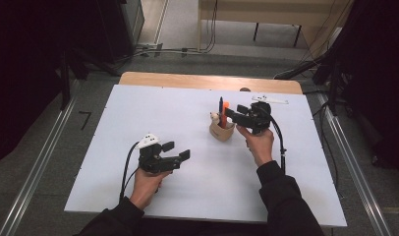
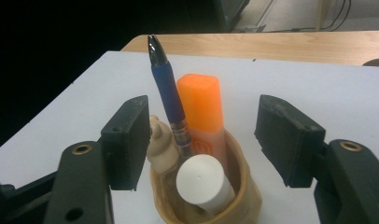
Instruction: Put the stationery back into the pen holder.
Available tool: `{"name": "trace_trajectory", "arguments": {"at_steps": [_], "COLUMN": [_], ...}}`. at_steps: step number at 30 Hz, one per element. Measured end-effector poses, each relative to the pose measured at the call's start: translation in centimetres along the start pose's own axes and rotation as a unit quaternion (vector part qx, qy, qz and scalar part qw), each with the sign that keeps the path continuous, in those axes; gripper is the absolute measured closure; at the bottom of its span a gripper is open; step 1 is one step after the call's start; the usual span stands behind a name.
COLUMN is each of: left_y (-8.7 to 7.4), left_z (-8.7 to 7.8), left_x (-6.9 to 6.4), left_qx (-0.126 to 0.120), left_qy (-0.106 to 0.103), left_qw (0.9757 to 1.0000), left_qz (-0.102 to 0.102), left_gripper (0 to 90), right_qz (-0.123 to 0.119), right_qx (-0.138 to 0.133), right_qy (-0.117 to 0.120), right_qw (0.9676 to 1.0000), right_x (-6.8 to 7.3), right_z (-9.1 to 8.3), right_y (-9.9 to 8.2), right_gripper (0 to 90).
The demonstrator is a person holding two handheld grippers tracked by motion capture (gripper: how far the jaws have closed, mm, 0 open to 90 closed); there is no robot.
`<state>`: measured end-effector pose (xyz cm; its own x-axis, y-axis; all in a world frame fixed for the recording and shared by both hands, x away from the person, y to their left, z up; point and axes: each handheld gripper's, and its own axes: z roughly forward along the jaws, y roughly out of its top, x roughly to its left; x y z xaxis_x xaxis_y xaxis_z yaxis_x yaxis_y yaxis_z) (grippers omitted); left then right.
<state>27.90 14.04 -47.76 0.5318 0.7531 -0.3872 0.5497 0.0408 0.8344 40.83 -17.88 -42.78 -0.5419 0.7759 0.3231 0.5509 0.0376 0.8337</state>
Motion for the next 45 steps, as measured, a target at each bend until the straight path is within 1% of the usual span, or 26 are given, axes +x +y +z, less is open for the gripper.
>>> {"name": "trace_trajectory", "arguments": {"at_steps": [5, 11, 16, 22, 30, 39, 45], "left_y": [0.1, 0.2, 0.3, 0.4, 0.6, 0.9, 1.0], "left_z": [-0.2, -0.2, -0.3, -0.5, -0.8, -1.2, -1.5], "left_x": [0.3, 0.8, 1.1, 1.3, 1.9, 2.8, 3.4], "left_qx": [-0.005, -0.006, -0.011, -0.014, -0.02, -0.026, -0.031], "left_qy": [0.007, 0.017, 0.023, 0.031, 0.04, 0.053, 0.063], "left_qw": [1.0, 0.9998, 0.9996, 0.9994, 0.9989, 0.998, 0.9972], "left_qz": [-0.004, -0.006, -0.01, -0.009, -0.015, -0.022, -0.027], "left_gripper": [20.9, 20.4, 19.8, 19.7, 19.4, 19.4, 19.4], "right_qz": [0.0, 0.007, 0.008, 0.006, 0.004, 0.01, 0.006], "right_qx": [-0.001, -0.001, 0.0, 0.001, 0.002, 0.002, 0.001], "right_qy": [-0.005, -0.011, -0.017, -0.022, -0.026, -0.032, -0.035], "right_qw": [1.0, 0.9999, 0.9998, 0.9997, 0.9996, 0.9994, 0.9994], "right_x": [-0.4, -1.1, -1.7, -2.1, -2.4, -2.8, -2.9], "right_z": [-0.5, -1.2, -1.8, -2.3, -2.8, -3.2, -3.6], "right_y": [-0.2, -0.5, -0.9, -1.4, -1.6, -1.8, -2.2], "right_gripper": [30.1, 27.9, 27.4, 27.3, 27.2, 27.1, 26.2]}}
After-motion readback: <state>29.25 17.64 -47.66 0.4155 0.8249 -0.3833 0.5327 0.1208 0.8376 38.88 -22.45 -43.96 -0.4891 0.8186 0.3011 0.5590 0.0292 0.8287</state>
